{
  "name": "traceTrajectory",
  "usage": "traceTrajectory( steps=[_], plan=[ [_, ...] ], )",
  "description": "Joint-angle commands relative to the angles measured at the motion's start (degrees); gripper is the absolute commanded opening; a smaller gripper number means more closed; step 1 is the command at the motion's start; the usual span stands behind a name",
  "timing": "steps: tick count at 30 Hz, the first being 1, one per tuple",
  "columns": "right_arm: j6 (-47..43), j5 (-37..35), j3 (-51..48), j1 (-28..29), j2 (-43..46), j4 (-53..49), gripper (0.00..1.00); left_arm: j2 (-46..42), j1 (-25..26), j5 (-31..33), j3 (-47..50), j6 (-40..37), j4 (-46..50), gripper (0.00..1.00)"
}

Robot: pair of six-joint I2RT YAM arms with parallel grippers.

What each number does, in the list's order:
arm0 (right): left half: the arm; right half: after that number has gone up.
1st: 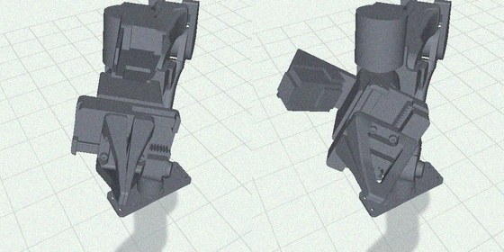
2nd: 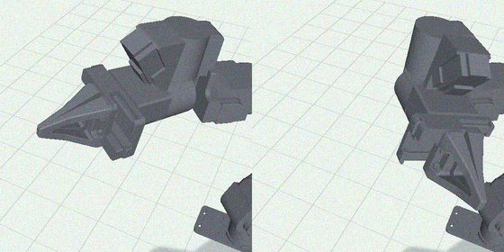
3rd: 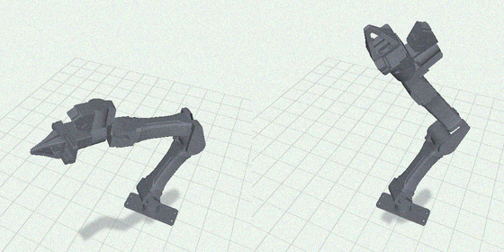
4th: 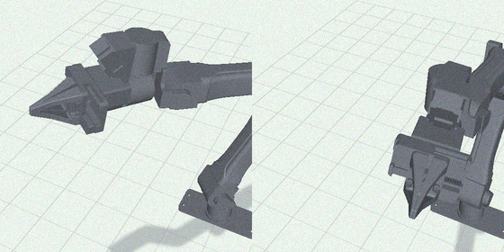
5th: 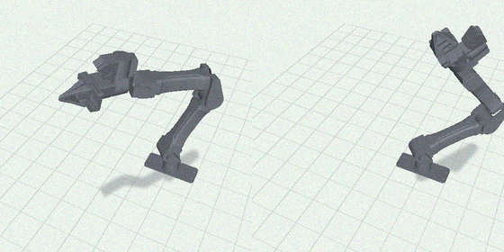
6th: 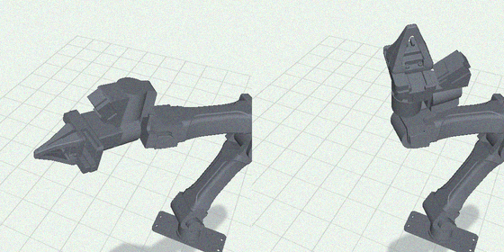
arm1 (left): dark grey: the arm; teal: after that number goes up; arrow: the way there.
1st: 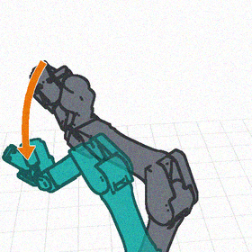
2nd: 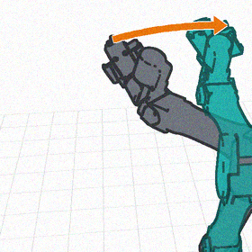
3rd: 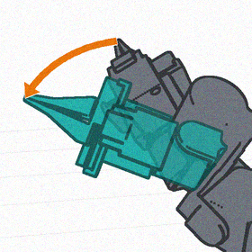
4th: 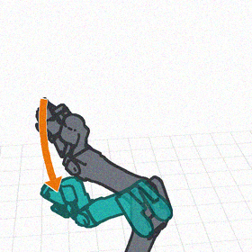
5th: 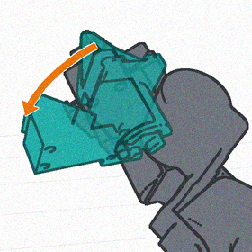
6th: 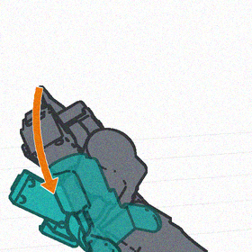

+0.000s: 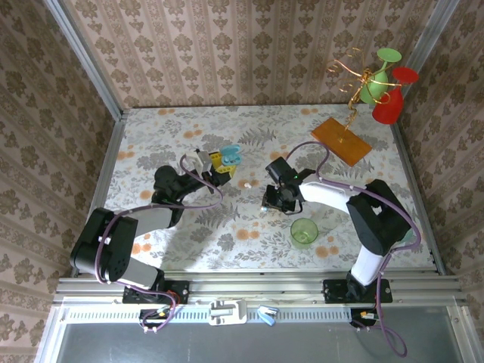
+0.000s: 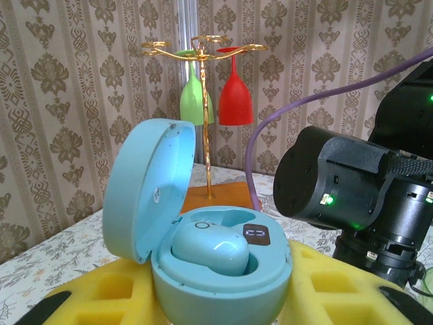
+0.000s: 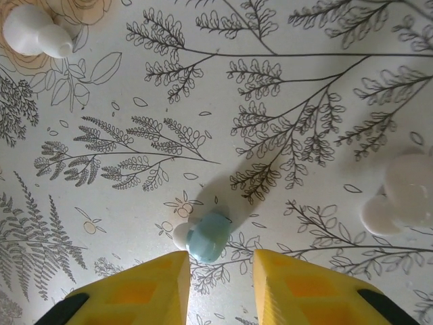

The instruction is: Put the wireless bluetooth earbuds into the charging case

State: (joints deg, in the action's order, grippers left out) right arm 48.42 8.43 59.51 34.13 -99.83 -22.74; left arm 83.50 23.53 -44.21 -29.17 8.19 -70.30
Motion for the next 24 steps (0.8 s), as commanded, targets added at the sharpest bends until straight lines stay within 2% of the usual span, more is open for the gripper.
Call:
traceTrajectory(
  steps=[1, 17, 24],
  plan=[
    [1.66, 1.73, -0.46, 0.16, -1.92, 1.90, 0.29, -1.50, -0.46, -1.44, 0.16, 0.25, -1.60, 0.27],
    [1.85, 1.42, -0.31, 0.15, -4.68, 3.22, 0.20, -0.98, -0.60, -1.72, -0.02, 0.49, -1.69, 0.27],
    [-3.19, -2.60, 0.17, 0.30, 0.12, 0.09, 0.16, -0.42, -0.68, -1.95, 0.16, 0.10, -1.58, 0.27]
  ],
)
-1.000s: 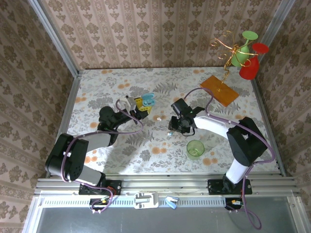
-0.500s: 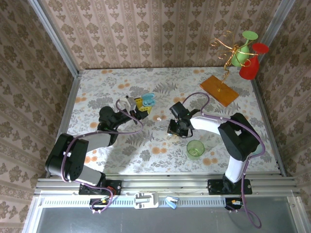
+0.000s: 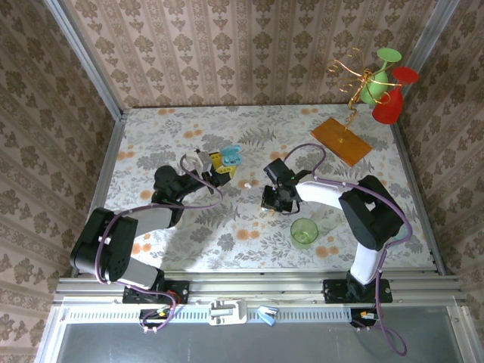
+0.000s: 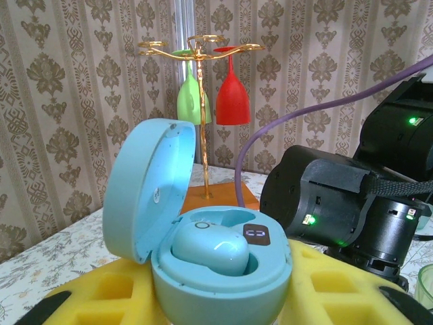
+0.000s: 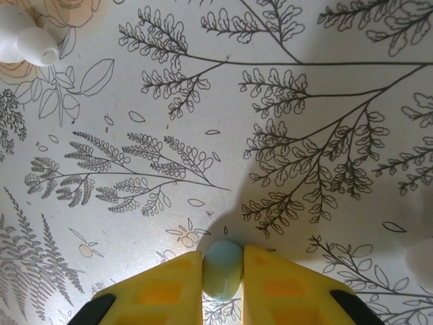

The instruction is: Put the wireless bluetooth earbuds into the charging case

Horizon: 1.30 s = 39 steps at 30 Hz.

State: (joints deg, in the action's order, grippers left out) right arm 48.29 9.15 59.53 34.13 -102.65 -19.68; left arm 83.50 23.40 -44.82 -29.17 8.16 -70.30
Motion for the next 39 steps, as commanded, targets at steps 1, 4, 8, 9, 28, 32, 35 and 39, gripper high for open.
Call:
traceTrajectory(
  steps=[1, 4, 8, 9, 28, 32, 35, 39],
  plan=[
    [-4.43, -4.27, 0.15, 0.24, 4.42, -3.45, 0.16, -0.17, -0.63, -1.59, 0.09, 0.18, -1.75, 0.27],
    [-8.72, -6.61, 0.15, 0.24, 9.66, -3.77, 0.16, 0.41, -0.55, -2.29, -0.43, 0.85, -1.61, 0.27],
    [-15.20, -9.67, 1.25, 1.17, 16.05, -4.07, 0.16, 0.76, -0.55, -2.62, -0.71, 0.82, -1.25, 0.27],
    [-16.92, -10.13, 2.39, 1.57, 17.60, -4.99, 0.16, 0.74, -0.55, -2.75, -0.79, 0.82, -1.03, 0.26],
    [-44.01, -18.66, 19.83, 11.92, 22.06, -8.84, 0.16, -0.40, 0.24, -5.92, -0.37, 2.56, -0.73, 0.26],
    [-46.58, -17.30, 22.32, 12.35, 19.67, -10.15, 0.16, -0.54, 0.33, -6.90, -0.45, 3.19, -0.72, 0.26],
    [-47.67, -16.45, 23.65, 12.63, 18.37, -10.50, 0.16, -0.62, 0.42, -7.59, -0.54, 3.54, -0.71, 0.26],
    [-48.53, -16.79, 24.84, 12.78, 16.67, -10.71, 0.16, -0.72, 0.38, -8.09, -0.80, 3.83, -0.85, 0.26]
  ],
)
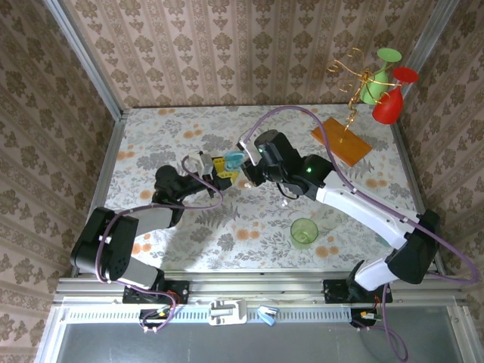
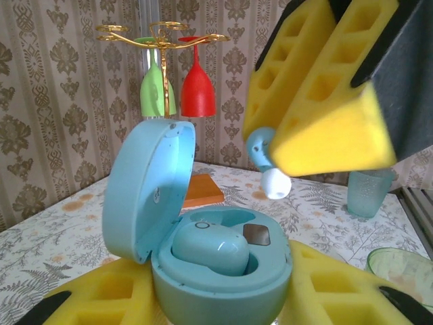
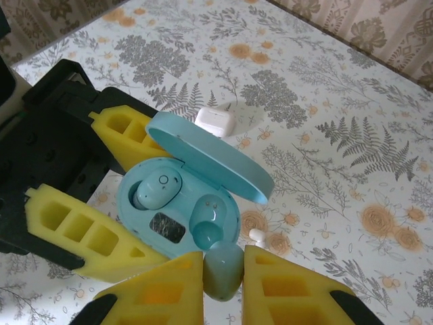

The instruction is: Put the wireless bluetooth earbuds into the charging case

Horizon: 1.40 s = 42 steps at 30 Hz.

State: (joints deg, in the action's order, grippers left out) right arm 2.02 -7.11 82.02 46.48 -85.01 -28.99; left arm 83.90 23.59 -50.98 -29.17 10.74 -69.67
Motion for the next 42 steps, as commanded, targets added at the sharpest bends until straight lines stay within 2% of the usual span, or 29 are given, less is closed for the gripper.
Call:
traceTrajectory(
  steps=[1, 20, 33, 39, 42],
  plan=[
    [-2.42, -0.53, 2.68, 0.42, -1.39, -1.41, 0.16, -1.03, 0.22, -2.08, -0.89, 1.26, -1.52, 0.26],
    [-5.97, -1.47, 4.02, 0.72, -3.91, -6.07, 0.16, -1.37, 0.08, -2.91, -1.07, 1.14, -1.87, 0.26],
    [-6.05, -5.01, 4.43, 0.80, -4.97, -5.73, 0.16, -1.02, 0.14, -3.72, -0.79, 2.00, -2.82, 0.26],
    [-6.25, -4.71, 4.29, 0.88, -4.48, -5.81, 0.16, -0.78, 0.11, -3.69, -0.80, 1.96, -2.84, 0.26],
    [-7.36, -2.32, 4.06, 1.29, -4.20, -6.18, 0.17, -0.67, 0.14, -3.63, -0.81, 1.98, -2.87, 0.26]
  ],
)
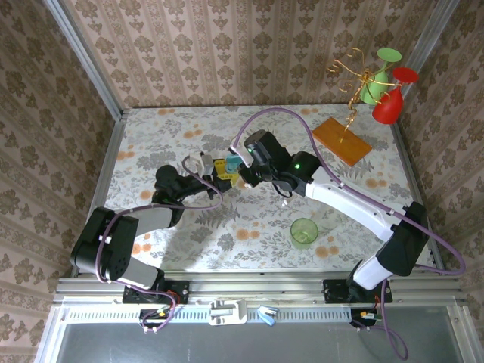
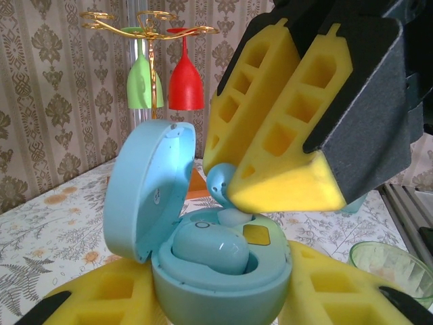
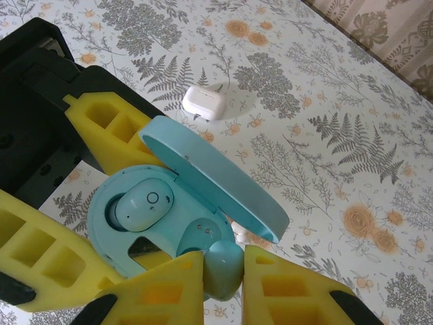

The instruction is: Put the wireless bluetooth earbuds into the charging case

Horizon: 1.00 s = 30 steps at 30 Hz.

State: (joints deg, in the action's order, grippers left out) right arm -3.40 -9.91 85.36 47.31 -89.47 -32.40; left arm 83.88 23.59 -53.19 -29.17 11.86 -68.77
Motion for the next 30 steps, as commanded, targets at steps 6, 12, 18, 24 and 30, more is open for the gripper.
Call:
traceTrajectory(
  steps=[6, 12, 18, 24, 30],
  plan=[
    [-1.06, 3.24, 0.92, 0.48, 0.51, -2.98, 0.26, -0.64, 0.11, -1.40, -0.96, 1.04, -3.74, 0.26],
    [1.77, 2.18, 1.34, 0.32, 0.81, -2.06, 0.34, -0.38, 0.14, -1.43, -0.82, 0.97, -3.74, 0.26],
    [3.39, 2.24, 0.36, 0.05, 2.44, -0.10, 0.41, -0.42, 0.15, -1.37, -0.80, 0.88, -3.74, 0.26],
    [3.66, 2.27, -0.61, -0.30, 4.03, 0.50, 0.44, -0.64, 0.05, -1.32, -0.78, 0.98, -3.74, 0.26],
    [5.14, 3.40, -1.80, -0.80, 6.11, 1.29, 0.45, -0.29, 0.02, -1.26, -0.72, 0.72, -3.85, 0.26]
  ],
)
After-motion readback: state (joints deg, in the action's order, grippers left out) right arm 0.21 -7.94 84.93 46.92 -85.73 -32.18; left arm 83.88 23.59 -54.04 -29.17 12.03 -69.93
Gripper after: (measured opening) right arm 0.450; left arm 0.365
